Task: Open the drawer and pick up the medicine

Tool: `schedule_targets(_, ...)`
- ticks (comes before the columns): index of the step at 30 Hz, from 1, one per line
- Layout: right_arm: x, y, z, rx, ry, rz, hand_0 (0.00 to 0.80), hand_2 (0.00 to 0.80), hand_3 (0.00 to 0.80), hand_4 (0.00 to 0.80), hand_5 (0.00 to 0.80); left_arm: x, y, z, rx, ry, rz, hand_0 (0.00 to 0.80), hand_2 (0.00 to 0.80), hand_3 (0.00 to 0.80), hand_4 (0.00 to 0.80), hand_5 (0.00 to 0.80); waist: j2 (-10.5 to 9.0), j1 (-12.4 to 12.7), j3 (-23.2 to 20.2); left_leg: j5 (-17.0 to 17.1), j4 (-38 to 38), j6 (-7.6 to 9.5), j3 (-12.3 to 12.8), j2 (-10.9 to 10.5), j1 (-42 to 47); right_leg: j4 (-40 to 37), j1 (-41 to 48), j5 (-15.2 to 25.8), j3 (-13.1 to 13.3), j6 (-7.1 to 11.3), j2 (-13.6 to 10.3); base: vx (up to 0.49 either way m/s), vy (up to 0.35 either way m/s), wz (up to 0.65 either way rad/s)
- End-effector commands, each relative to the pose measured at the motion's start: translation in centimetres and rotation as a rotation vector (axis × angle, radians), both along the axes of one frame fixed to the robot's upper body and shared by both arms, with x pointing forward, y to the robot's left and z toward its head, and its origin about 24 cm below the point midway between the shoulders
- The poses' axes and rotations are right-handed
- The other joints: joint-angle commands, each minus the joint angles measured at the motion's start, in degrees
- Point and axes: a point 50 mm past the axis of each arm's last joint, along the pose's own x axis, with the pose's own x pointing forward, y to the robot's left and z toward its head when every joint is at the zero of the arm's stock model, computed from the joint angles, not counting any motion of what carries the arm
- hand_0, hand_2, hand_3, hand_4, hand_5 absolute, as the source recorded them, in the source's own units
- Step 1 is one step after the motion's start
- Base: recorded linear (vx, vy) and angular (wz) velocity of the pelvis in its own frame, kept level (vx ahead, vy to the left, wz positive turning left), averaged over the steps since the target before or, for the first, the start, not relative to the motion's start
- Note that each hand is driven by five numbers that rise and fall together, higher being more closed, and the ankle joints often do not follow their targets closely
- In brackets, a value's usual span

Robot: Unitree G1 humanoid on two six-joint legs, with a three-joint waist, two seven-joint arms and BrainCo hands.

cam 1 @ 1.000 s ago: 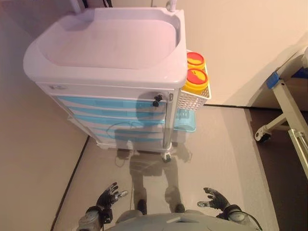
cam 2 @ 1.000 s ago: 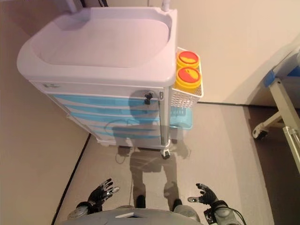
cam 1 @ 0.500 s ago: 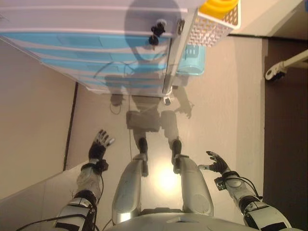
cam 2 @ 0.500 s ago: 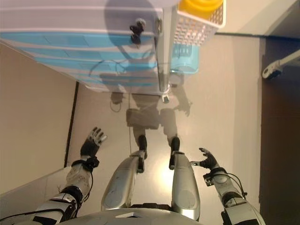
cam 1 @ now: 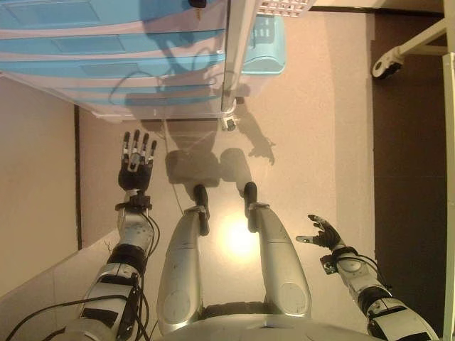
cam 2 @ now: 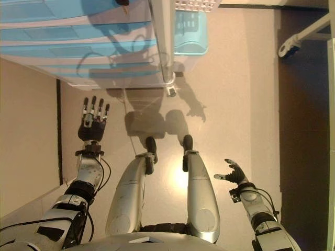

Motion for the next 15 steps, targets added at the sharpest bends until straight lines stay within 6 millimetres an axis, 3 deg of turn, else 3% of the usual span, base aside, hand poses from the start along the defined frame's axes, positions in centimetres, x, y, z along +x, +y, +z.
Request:
schedule_targets(1,-2.4,-0.7,-0.8,-0.021,0.053,0.011,0.000,0.000,0.000,0.000,0.000,0.4,2.8,3.8,-0.041,-0.148,0.073,0.000,0.000,0.000,0.000,0.000,-1.33,-1.42,-3.48,-6.30,0.37,4.21,1.32,-2.57,0.18,-1.10,-1.22,0.77,-1.74,-1.00,2.89,0.042,-0.005,-0.10)
schedule_targets(8,-2.9,0.6,-1.2,-0.018,0.064,0.073,0.000,0.000,0.000,0.000,0.000,2.9,5.5,12.9,-0.075,-0.324,0.141,0.000,0.000,0.000,0.000,0.000,-2.77,-3.35,-3.78,-7.86,2.82,4.26,2.20,-1.65,-1.56,-2.16,-2.36,1.54,-0.68,-1.12,3.55,0.048,-0.002,-0.15)
schedule_targets(15,-3.3,0.8,-1.5,-0.044,0.070,0.103,0.000,0.000,0.000,0.000,0.000,3.3,5.4,20.0,-0.081,-0.561,0.102,0.000,0.000,0.000,0.000,0.000,-2.71,-4.35,-3.48,-8.43,3.92,4.03,2.18,-1.73,-2.12,-2.40,-2.69,1.62,0.28,-1.47,3.80,0.031,0.030,-0.01)
